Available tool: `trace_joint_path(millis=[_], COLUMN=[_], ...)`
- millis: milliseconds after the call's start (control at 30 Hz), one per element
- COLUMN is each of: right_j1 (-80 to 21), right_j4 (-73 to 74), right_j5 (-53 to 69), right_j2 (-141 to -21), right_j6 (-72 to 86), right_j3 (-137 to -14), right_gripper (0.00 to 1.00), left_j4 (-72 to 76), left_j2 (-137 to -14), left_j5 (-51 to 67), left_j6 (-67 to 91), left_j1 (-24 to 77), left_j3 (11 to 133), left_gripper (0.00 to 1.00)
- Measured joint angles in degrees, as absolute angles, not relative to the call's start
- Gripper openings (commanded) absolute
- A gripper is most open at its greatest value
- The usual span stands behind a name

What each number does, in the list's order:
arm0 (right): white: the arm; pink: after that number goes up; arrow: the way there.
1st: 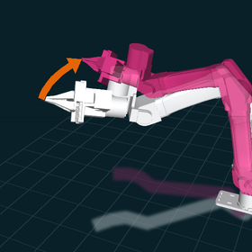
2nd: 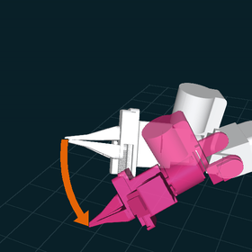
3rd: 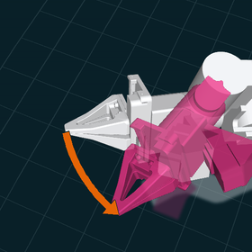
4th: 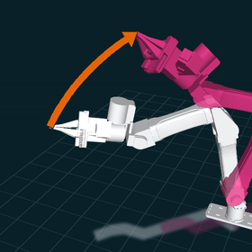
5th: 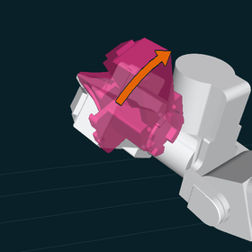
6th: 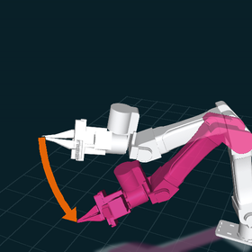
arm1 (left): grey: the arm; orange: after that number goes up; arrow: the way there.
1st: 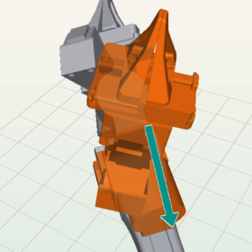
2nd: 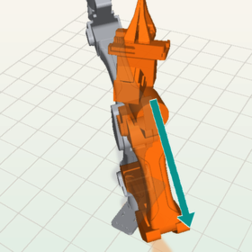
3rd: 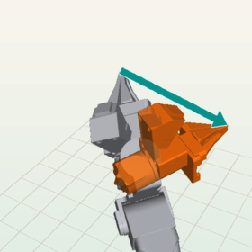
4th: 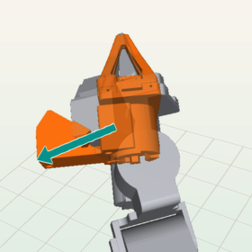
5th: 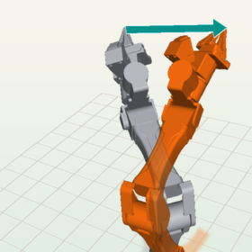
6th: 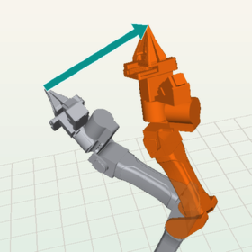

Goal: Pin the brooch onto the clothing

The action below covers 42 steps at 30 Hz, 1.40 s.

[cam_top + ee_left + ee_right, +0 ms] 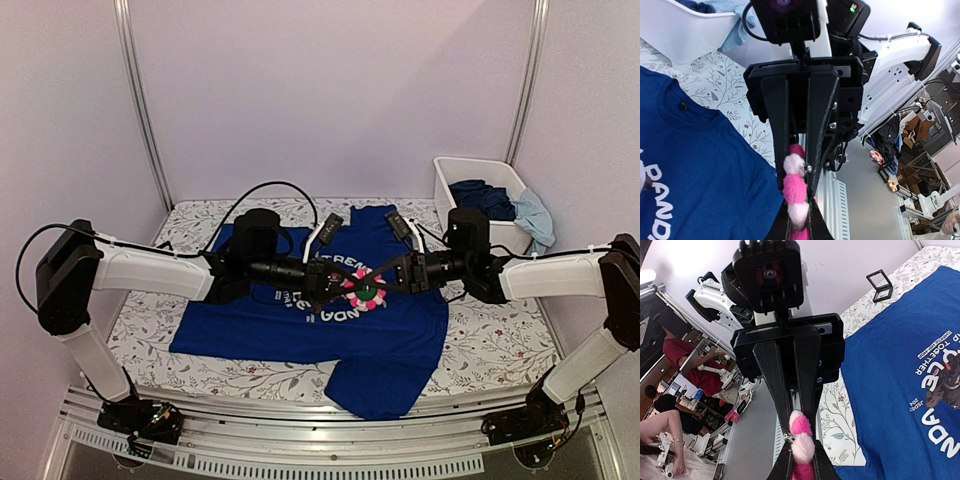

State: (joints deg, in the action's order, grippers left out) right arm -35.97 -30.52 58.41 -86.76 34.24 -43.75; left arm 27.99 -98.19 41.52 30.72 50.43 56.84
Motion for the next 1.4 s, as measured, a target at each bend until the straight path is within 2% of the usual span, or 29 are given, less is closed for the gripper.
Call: trace_joint_path(millis=[300, 433, 900, 967, 1100, 1400], right_j1=[-35.6, -35.6, -35.5, -35.5, -35.5, -35.6], right_j4=[-31.0, -30.9, -28.2, -27.9, -27.3, -26.8], right_j5=[60.3, 60.5, 60.5, 60.4, 60.2, 59.9], right_j2=[-87.8, -87.9, -88.6, -88.6, -88.8, -89.0], right_j6=[34.2, 34.2, 34.4, 34.4, 34.3, 33.5], right_j3=[-43.9, -43.9, -44.2, -44.4, -44.5, -44.6], right_gripper=[0.01, 0.09, 0.15, 0.14, 0.04, 0.03], left_j4=[26.2, 24.9, 21.3, 21.3, 20.9, 20.0], left_j2=[-98.7, -98.7, -99.0, -99.0, -99.0, -99.0], left_j5=[42.0, 42.0, 41.1, 41.0, 40.8, 40.1], left_j6=[28.1, 26.6, 20.8, 20.1, 19.0, 16.7], left_j1=[50.6, 50.6, 51.1, 51.2, 51.2, 51.3], left_j3=[57.8, 58.3, 59.2, 59.2, 59.2, 59.2], left_gripper=[0.0, 0.0, 0.0, 0.0, 0.0, 0.0])
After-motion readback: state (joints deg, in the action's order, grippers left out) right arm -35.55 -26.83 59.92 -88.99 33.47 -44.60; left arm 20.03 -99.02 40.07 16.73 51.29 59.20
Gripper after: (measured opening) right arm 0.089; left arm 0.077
